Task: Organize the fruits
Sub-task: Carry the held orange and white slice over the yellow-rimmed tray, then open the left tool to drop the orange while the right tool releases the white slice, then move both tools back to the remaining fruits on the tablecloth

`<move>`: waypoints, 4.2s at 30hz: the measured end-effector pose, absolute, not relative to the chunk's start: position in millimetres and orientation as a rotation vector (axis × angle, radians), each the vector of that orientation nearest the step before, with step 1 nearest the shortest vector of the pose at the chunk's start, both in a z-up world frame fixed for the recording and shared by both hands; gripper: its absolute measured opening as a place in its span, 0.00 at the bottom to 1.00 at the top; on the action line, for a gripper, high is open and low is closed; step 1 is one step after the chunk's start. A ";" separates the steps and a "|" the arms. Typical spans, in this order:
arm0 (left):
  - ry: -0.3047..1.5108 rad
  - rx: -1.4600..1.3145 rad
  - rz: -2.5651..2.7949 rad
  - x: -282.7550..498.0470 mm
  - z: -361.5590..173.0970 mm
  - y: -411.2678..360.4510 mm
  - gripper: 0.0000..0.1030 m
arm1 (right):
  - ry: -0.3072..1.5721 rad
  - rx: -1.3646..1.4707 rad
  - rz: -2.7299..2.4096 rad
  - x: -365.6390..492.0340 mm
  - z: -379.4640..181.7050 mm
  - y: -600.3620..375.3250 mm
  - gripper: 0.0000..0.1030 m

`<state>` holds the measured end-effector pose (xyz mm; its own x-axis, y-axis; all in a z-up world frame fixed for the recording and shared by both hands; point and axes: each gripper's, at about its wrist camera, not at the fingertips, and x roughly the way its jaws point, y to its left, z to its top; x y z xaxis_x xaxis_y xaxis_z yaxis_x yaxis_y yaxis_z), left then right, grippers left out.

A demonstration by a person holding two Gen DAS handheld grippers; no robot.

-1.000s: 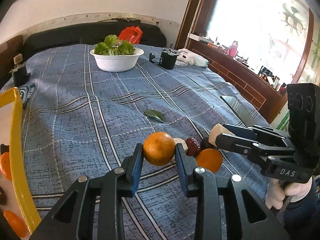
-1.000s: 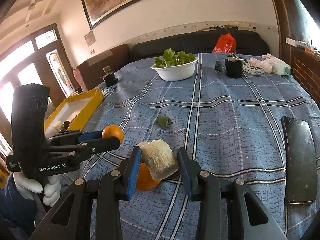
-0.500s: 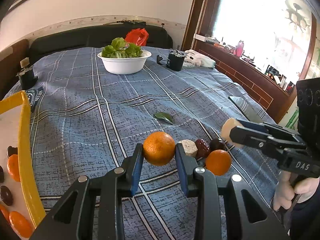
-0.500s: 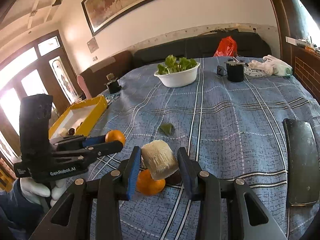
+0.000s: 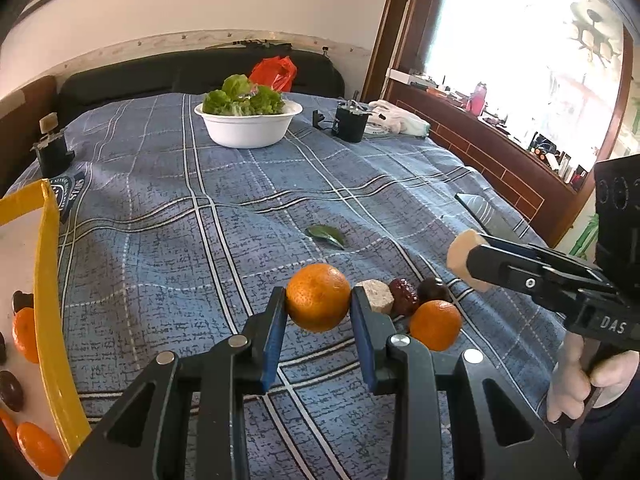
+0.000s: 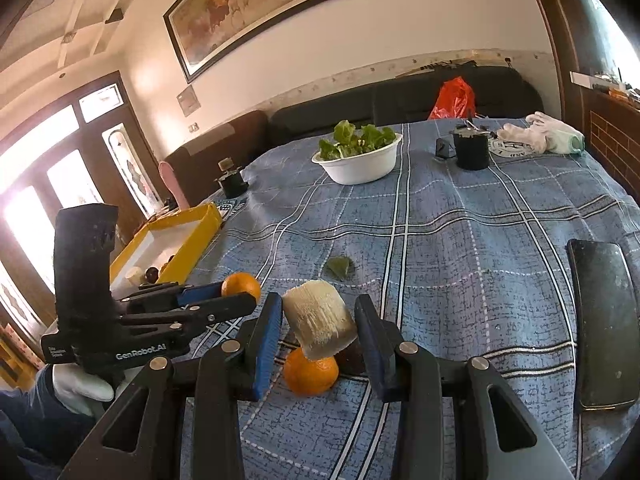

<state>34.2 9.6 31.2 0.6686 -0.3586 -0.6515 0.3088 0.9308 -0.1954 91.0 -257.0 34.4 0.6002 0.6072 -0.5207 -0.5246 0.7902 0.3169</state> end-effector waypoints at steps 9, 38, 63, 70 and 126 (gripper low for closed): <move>0.712 -0.150 -0.391 21.8 46.5 25.7 0.30 | 0.638 0.144 0.643 89.1 35.8 -260.0 0.40; 0.620 -0.434 0.103 -85.7 38.0 271.9 0.30 | 0.835 0.062 0.984 53.1 62.6 -28.9 0.41; 0.708 -0.441 0.119 -72.4 26.7 273.9 0.30 | 0.825 -0.124 0.882 79.5 11.6 49.5 0.42; 0.709 -0.442 0.122 -71.6 26.4 274.1 0.31 | 0.824 -0.123 0.889 78.1 12.5 47.3 0.42; 0.588 -0.251 -0.044 -73.8 84.4 162.7 0.65 | 0.763 0.240 0.605 122.8 45.4 -240.1 0.46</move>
